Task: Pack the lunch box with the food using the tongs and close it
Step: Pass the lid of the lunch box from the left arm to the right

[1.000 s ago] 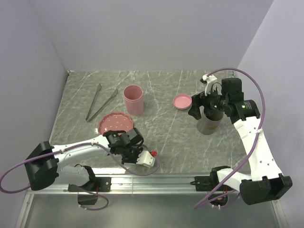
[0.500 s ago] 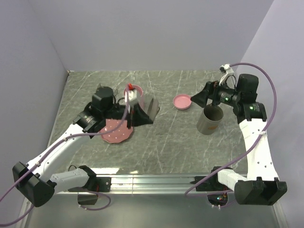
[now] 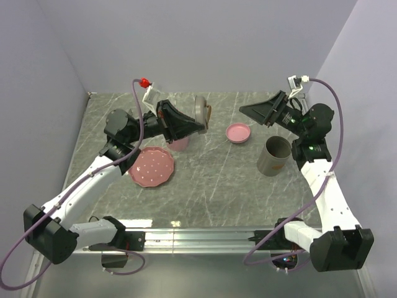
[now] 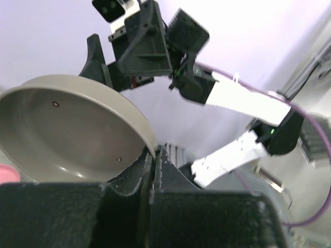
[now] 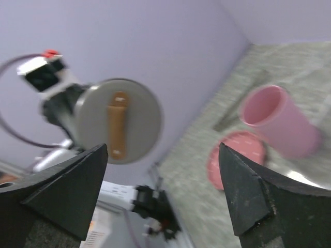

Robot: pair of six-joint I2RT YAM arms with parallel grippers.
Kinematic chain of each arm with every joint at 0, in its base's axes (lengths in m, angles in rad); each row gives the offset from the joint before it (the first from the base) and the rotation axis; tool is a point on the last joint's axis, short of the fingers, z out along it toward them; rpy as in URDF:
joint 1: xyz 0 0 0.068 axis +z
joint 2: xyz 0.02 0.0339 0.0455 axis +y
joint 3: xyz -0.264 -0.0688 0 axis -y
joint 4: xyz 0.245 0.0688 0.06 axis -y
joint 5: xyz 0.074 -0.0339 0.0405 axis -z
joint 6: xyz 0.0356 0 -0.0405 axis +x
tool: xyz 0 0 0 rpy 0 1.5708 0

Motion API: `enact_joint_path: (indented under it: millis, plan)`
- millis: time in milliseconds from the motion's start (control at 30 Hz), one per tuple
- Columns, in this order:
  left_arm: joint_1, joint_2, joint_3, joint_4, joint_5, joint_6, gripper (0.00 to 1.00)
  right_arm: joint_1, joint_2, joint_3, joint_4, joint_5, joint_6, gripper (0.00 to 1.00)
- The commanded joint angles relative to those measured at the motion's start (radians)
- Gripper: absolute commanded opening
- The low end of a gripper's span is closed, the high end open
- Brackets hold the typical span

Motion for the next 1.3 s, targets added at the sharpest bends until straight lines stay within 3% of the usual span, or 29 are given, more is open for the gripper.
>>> enact_joint_path:
  millis: [0, 400, 500, 1267]
  plan:
    - [0.004, 0.033, 0.059, 0.137, -0.065, -0.118, 0.0, 0.037, 0.035, 0.026, 0.288, 0.046, 0.304, 0.92]
    - [0.004, 0.106, 0.12, 0.141, -0.108, -0.138, 0.0, 0.161, 0.133, 0.166, 0.164, 0.123, 0.226, 0.79]
    - [0.004, 0.114, 0.13, 0.125, -0.112, -0.127, 0.0, 0.181, 0.141, 0.152, 0.199, 0.123, 0.244, 0.74]
    - [-0.024, 0.14, 0.147, 0.115, -0.106, -0.124, 0.0, 0.299, 0.184, 0.166, 0.206, 0.118, 0.192, 0.61]
